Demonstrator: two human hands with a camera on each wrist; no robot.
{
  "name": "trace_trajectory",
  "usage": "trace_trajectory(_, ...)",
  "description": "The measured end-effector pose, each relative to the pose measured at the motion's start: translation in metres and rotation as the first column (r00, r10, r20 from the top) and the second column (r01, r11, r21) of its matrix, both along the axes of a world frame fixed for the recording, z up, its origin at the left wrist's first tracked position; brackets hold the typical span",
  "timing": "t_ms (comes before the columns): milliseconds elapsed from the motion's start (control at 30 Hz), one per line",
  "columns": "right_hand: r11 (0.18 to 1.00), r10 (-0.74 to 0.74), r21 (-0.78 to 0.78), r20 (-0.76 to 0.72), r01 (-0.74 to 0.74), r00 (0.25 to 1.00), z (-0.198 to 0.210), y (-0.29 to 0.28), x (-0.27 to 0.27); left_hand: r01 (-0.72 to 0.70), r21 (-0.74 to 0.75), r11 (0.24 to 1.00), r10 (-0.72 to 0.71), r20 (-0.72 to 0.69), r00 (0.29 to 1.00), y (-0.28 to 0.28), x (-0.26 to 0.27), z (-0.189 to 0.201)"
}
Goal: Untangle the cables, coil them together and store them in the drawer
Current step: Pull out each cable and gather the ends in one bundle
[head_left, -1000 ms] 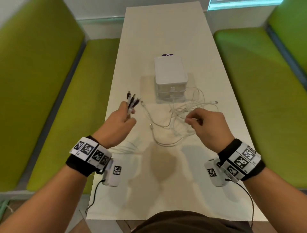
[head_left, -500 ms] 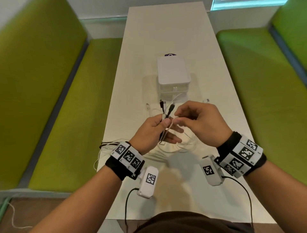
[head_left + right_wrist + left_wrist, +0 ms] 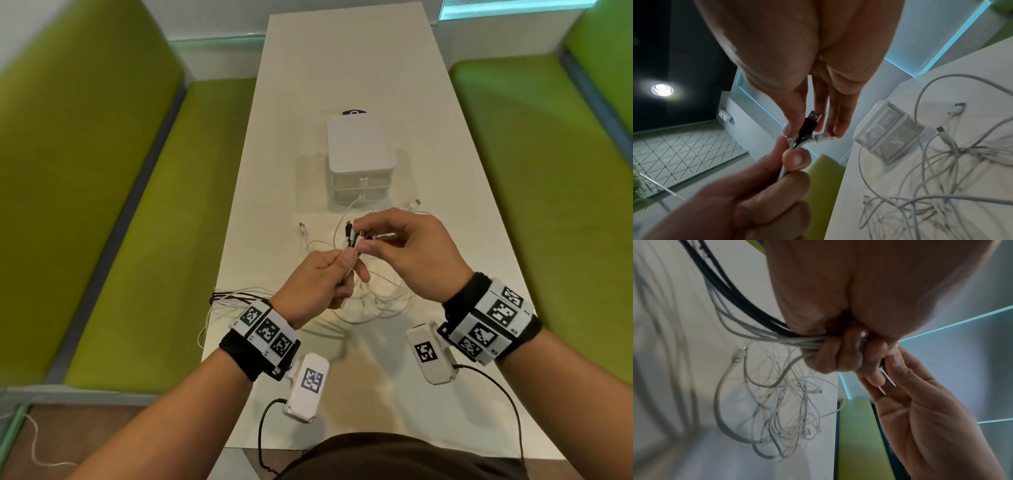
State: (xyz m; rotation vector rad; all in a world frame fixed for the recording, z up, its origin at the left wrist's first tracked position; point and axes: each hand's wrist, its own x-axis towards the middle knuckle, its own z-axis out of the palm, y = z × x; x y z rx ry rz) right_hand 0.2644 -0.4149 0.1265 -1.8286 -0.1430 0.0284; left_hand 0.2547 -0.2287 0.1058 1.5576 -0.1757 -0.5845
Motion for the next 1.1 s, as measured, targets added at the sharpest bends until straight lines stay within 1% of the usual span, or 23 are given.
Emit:
trace_trajectory(100, 1.000, 0.016, -0.024, -0.005, -0.016, 1.000, 0.002, -0.001, 0.000, -0.023, 0.042, 0.999, 0.024, -0.008, 1.000, -0.001, 0.000, 0.002)
trace_trajectory(167, 0.995, 0.073, -0.058, -0.039, -0.076, 0.997, 0.002, -0.002, 0.000, -0.007, 0.052, 0.999, 0.009, -0.026, 1.000, -0.003, 0.000, 0.005)
trace_trajectory(233, 0.984, 0.152, -0.075, -0.106, -0.160, 0.983, 0.001, -0.002, 0.000, 0.020, 0.064, 0.998, -0.015, -0.071, 0.997, -0.003, 0.001, 0.007)
trace_trajectory(333, 0.963, 0.221, -0.125, -0.152, -0.241, 0.963, 0.000, 0.001, 0.001, 0.066, -0.008, 0.998, -0.067, -0.180, 0.981, -0.002, 0.001, 0.008)
trace_trajectory(400, 0.969, 0.228, -0.062, -0.161, -0.240, 0.960, 0.003, 0.003, -0.001, 0.077, -0.057, 0.995, -0.086, -0.179, 0.980, 0.001, 0.000, 0.005)
trace_trajectory(467, 0.973, 0.228, -0.014, -0.143, -0.232, 0.963, 0.005, 0.006, -0.003, 0.080, -0.091, 0.993, -0.093, -0.147, 0.985, 0.004, -0.001, 0.001)
trace_trajectory(567, 0.972, 0.227, -0.041, -0.099, -0.232, 0.969, 0.005, 0.009, -0.004, 0.075, -0.135, 0.988, -0.091, -0.116, 0.989, 0.007, -0.004, -0.004)
trace_trajectory(633, 0.971, 0.230, -0.043, -0.083, -0.235, 0.970, 0.004, 0.011, -0.005, 0.061, -0.161, 0.985, -0.082, -0.123, 0.989, 0.009, -0.004, -0.004)
trace_trajectory(767, 0.967, 0.249, -0.022, -0.102, -0.253, 0.963, 0.004, 0.016, -0.007, 0.014, -0.225, 0.974, -0.053, -0.172, 0.984, 0.007, -0.005, -0.004)
trace_trajectory(867, 0.958, 0.276, -0.071, -0.058, -0.279, 0.960, 0.002, 0.016, -0.008, -0.041, -0.213, 0.976, 0.001, -0.184, 0.983, 0.003, -0.005, -0.005)
trace_trajectory(967, 0.946, 0.312, -0.082, -0.041, -0.314, 0.949, 0.002, 0.018, -0.012, -0.084, -0.212, 0.974, 0.041, -0.198, 0.979, -0.001, -0.005, -0.004)
trace_trajectory(1100, 0.930, 0.308, -0.219, 0.024, -0.295, 0.951, -0.003, 0.017, -0.009, -0.144, -0.179, 0.973, 0.093, -0.266, 0.960, -0.003, -0.006, 0.001)
